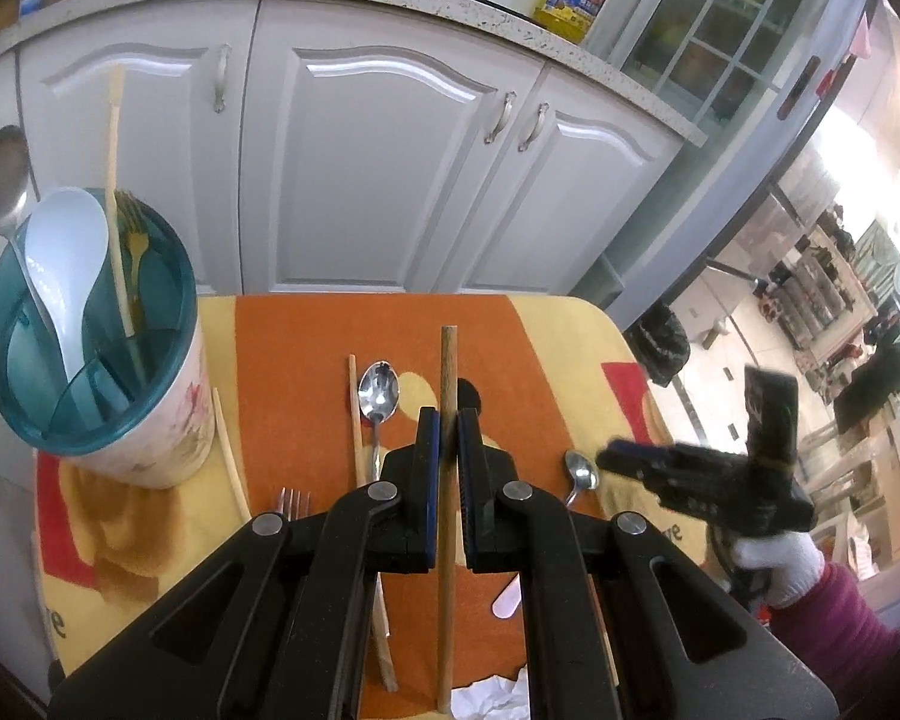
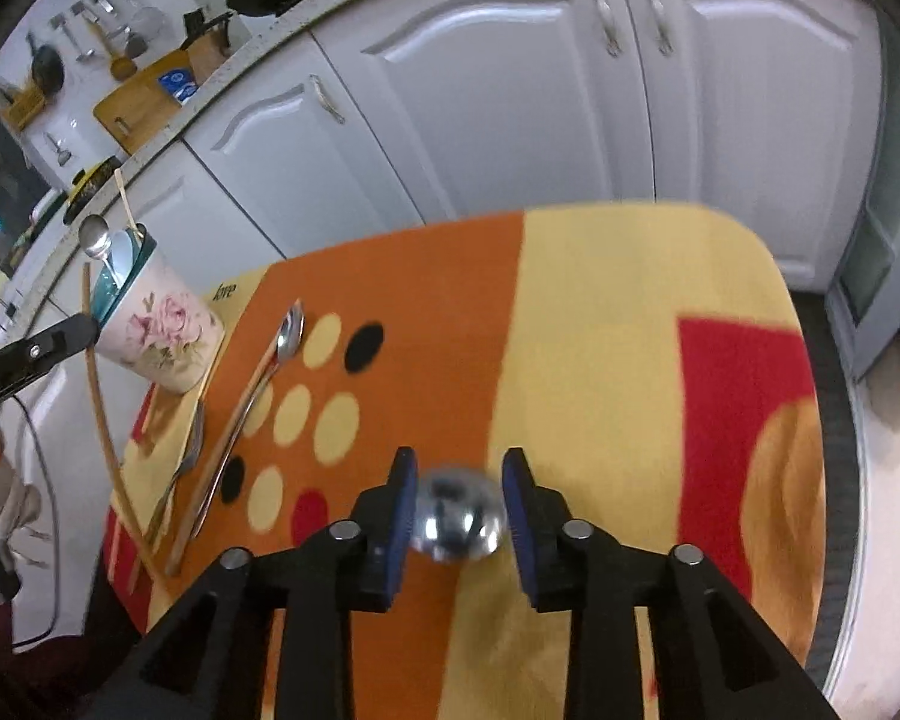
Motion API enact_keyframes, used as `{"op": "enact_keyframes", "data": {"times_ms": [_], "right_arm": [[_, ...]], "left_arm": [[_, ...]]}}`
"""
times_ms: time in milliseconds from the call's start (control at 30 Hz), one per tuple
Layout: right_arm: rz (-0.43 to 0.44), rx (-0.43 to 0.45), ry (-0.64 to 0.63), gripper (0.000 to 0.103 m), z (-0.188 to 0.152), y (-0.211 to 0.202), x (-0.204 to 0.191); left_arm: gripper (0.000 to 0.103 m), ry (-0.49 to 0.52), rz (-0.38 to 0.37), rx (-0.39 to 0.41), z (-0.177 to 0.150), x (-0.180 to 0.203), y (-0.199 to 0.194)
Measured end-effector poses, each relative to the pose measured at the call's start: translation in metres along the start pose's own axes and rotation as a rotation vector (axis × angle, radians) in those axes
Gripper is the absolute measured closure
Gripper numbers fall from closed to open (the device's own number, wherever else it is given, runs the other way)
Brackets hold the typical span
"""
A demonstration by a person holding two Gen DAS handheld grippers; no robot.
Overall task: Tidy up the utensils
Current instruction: 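Grasp a wooden chopstick with the left tool while the right tool grasps a metal spoon, then lift the chopstick and metal spoon up toward the floral holder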
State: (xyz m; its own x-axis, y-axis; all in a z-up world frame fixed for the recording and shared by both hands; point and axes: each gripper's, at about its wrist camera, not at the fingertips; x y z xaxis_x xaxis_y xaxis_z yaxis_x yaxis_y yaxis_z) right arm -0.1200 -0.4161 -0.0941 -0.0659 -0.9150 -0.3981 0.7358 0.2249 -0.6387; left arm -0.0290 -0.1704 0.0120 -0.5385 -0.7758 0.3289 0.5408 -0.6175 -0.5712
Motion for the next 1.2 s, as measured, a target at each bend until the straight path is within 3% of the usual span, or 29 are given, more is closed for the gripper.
{"op": "enact_keyframes", "data": {"times_ms": [233,300,567,800,867,1000,1033,1200], "right_arm": [[0.11,-0.084,0.138,0.074,-0.026,-0.002,0.006],[0.104,-0.09,0.155,0.071,-0.027,0.005,0.006],[0.142,-0.005,0.336,0.062,-0.02,0.021,0.014],[0.198,0.016,0.398,0.063,-0.015,0.032,0.018],[0.209,0.032,0.435,0.085,-0.014,0.042,0.023],[0.245,0.053,0.455,0.093,-0.014,0.047,0.018],[0.254,0.061,0.442,0.102,-0.012,0.044,0.014],[0.312,0.105,0.362,0.103,0.003,0.017,-0.011]], "left_arm": [[0.099,0.012,-0.003,-0.007,-0.001,0.002,0.003],[0.099,0.01,-0.002,-0.007,-0.001,0.001,0.003],[0.099,0.003,0.012,-0.003,-0.001,-0.001,0.0],[0.099,-0.001,0.011,-0.005,-0.001,-0.002,0.0],[0.099,-0.001,0.011,-0.003,-0.001,-0.002,-0.001],[0.099,0.0,0.011,0.003,-0.001,-0.003,-0.005],[0.099,-0.002,0.011,0.005,0.0,-0.003,-0.006],[0.099,-0.018,-0.004,0.039,0.006,-0.007,-0.018]]}}
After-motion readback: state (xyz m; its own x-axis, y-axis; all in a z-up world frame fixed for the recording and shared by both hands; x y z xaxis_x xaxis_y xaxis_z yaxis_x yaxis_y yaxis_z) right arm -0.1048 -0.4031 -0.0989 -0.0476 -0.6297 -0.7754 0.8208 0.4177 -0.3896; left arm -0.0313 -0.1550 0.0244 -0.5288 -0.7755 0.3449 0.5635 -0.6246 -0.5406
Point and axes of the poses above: each gripper's, at about its wrist camera, not at the fingertips, and y roughly the way its jaws point, x to its right, z to its top, and after that the axes turned 14 degrees about x, right-handed
